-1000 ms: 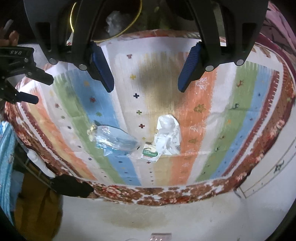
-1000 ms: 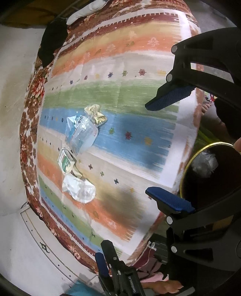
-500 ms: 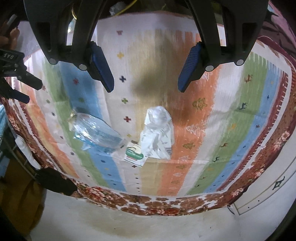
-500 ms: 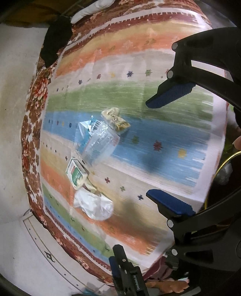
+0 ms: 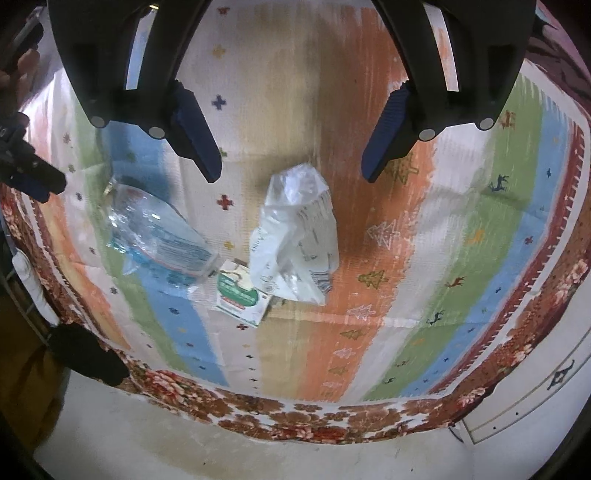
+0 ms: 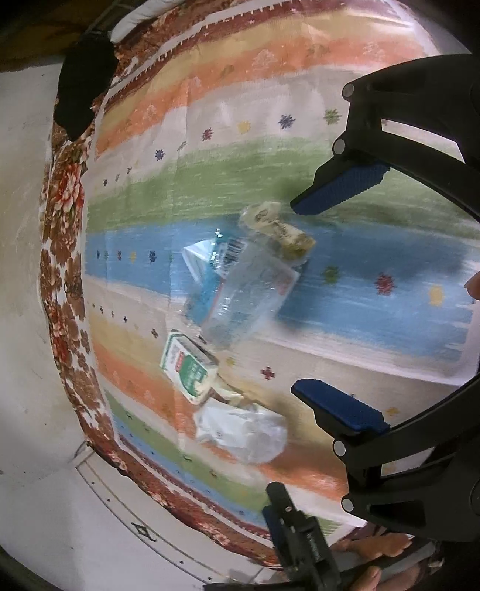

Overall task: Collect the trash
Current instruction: 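Move both tools back over the rug toward the remaining trash, then grasp the white plastic bag with the left gripper while the right grasps the clear packet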

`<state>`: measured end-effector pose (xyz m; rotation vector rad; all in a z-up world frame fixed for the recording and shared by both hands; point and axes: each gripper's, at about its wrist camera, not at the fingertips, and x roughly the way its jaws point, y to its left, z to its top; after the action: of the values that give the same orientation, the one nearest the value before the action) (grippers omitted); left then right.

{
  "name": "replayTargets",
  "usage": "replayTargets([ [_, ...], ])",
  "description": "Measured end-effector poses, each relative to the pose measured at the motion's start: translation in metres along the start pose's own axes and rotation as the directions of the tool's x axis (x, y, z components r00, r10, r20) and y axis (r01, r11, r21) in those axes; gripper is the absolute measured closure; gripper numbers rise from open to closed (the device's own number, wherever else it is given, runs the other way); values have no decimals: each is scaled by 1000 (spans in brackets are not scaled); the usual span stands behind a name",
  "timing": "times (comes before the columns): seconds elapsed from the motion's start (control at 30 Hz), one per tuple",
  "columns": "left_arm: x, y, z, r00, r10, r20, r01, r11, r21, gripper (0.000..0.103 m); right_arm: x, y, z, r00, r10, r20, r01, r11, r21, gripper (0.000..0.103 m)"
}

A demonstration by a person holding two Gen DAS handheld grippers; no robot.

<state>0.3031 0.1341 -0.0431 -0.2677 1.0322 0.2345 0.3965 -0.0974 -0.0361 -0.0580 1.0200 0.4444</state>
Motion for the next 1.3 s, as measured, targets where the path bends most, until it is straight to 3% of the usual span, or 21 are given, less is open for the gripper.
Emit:
replayTargets([
  [0.53, 40, -1, 25, 999, 24, -43, -24, 1000, 1, 16, 59, -33, 39, 999, 9, -50, -6, 997, 76, 15],
  [0.67, 48, 2, 28, 997, 13, -71, -15, 1000, -27, 15, 85, -30, 46, 994, -57, -91, 60, 998, 32, 15],
  [0.73, 49, 2, 28, 997, -7, -82, 4, 999, -39, 15, 93, -39, 49, 995, -36, -90, 42, 997, 68, 16],
  [0.93, 61, 3, 26, 995, -2, -98, -2, 999, -39, 15, 111, -53, 48, 992, 6, -124, 7, 994, 108, 25],
  [1.1, 65, 5, 26, 995, -12, -99, 8, 999, -41, 15, 120, -70, 46, 985, 94, -145, -62, 976, 211, 41],
  [1.3, 67, 3, 27, 996, -27, -82, 24, 999, -32, 19, 117, -61, 48, 987, 99, -129, -77, 984, 161, 63],
])
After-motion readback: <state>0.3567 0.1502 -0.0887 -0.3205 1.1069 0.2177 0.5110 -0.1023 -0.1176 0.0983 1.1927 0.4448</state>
